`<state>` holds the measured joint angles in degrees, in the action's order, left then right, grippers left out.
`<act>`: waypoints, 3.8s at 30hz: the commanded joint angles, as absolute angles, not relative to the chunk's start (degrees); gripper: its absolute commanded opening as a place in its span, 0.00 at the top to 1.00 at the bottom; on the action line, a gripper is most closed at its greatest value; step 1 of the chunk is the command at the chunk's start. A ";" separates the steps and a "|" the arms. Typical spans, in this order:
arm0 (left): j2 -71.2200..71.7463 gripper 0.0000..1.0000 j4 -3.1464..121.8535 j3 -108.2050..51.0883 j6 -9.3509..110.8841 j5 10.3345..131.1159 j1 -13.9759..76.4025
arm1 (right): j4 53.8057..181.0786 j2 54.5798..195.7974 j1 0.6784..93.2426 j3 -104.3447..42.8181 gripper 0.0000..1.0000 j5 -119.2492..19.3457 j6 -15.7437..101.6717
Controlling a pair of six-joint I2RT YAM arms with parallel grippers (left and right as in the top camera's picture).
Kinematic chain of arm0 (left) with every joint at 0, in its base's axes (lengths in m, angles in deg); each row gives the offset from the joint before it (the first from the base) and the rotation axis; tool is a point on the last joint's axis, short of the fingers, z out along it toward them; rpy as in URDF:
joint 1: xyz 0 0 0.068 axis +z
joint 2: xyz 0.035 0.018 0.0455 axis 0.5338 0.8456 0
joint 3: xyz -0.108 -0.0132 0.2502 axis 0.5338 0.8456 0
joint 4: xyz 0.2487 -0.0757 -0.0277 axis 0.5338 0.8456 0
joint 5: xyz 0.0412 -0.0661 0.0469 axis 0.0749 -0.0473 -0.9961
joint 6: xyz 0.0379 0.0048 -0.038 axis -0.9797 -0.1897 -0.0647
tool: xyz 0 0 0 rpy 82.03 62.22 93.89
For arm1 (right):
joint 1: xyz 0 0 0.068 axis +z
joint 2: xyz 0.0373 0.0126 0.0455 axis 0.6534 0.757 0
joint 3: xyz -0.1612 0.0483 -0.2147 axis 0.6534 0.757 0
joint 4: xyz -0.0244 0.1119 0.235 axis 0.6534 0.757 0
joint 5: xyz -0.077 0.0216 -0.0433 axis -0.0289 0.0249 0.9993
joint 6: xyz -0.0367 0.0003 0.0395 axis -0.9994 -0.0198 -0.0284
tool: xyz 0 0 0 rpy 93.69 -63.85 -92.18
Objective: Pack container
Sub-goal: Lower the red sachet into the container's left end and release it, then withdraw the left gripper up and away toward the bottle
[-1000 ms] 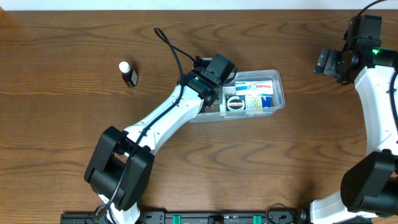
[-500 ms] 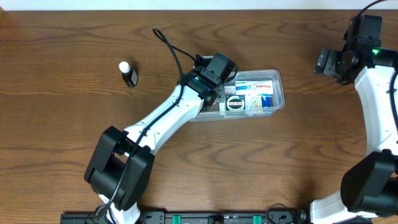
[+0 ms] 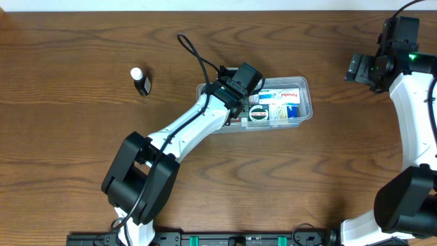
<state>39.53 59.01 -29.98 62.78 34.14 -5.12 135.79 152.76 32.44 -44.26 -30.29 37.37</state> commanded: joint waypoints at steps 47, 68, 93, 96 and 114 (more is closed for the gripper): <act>42.28 0.43 57.86 -29.74 66.06 34.05 -5.21 | 135.68 152.04 32.24 -44.87 0.01 -29.70 36.69; 43.66 0.27 57.42 -29.74 66.06 34.09 -5.21 | 135.68 152.04 32.24 -44.87 0.01 -29.72 36.69; 43.59 0.28 55.69 -29.76 65.99 39.49 -5.21 | 135.68 152.04 32.24 -44.87 0.01 -29.72 36.69; 43.59 0.27 55.69 -29.76 64.81 39.45 -5.21 | 135.68 152.04 32.24 -44.87 0.01 -29.70 36.69; 31.22 0.27 57.81 -29.94 59.48 38.14 -0.82 | 135.68 152.04 32.24 -44.87 0.01 -29.70 36.69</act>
<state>35.70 57.09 -29.96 62.03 39.29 -2.04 135.79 152.76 32.44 -44.26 -30.29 37.37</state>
